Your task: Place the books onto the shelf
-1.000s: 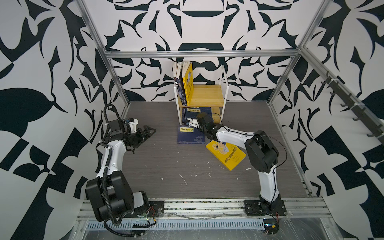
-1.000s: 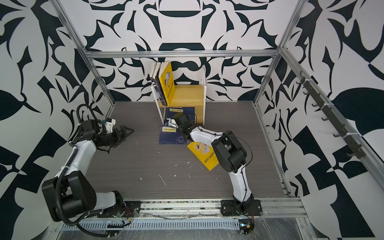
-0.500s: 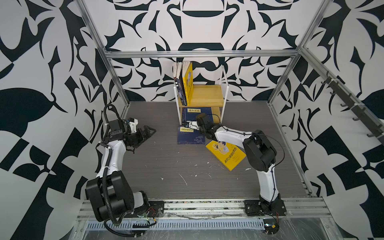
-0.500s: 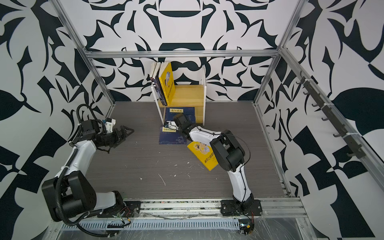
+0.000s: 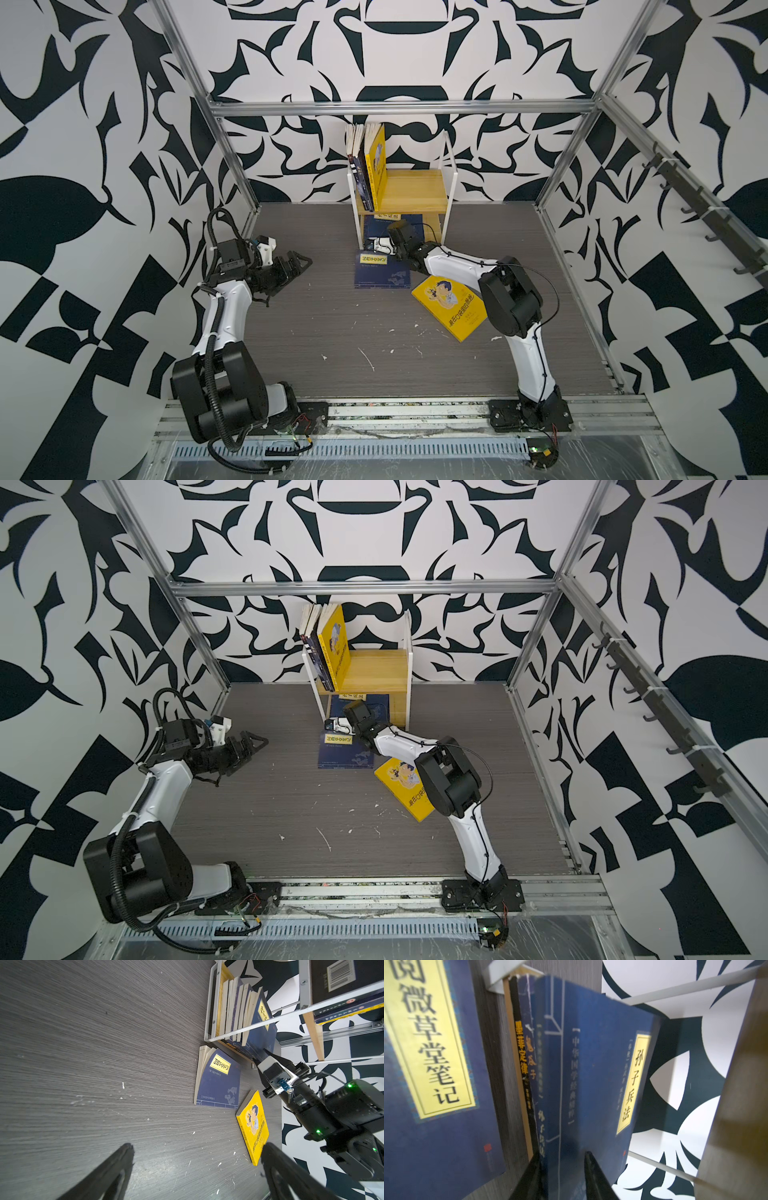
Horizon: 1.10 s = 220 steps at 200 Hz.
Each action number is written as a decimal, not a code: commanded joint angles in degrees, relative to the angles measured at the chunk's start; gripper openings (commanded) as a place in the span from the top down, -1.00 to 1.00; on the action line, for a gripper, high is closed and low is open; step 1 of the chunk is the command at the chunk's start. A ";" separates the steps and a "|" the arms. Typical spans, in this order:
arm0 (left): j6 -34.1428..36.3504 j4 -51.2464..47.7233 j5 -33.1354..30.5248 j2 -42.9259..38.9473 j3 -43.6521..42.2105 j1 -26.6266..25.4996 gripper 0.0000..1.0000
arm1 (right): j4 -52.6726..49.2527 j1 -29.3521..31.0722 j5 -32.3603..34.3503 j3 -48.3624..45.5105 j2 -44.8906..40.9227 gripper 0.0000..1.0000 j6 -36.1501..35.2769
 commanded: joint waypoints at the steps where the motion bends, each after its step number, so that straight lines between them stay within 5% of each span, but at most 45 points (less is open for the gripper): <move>1: 0.66 -1.35 1.34 -1.12 0.96 0.29 -1.00 | -0.25 -0.41 -1.92 3.12 -0.99 0.35 -0.86; 67: 0.59 -1.22 1.30 -1.18 0.82 0.27 -0.99 | -1.23 -1.48 -2.79 3.42 -1.35 0.25 -5.55; 98: 0.60 -1.40 1.21 -1.45 0.78 0.26 -0.99 | -15.47 -2.99 -8.44 6.65 -3.19 0.05 -3.08; 127: 0.56 -1.40 1.16 -1.36 0.96 0.27 -0.99 | -18.73 -4.03 -12.73 5.89 -5.27 -0.06 -1.37; 220: 0.49 -1.49 1.03 -1.85 0.82 0.26 -0.99 | -18.41 -5.90 -13.52 9.37 -1.93 -0.02 3.09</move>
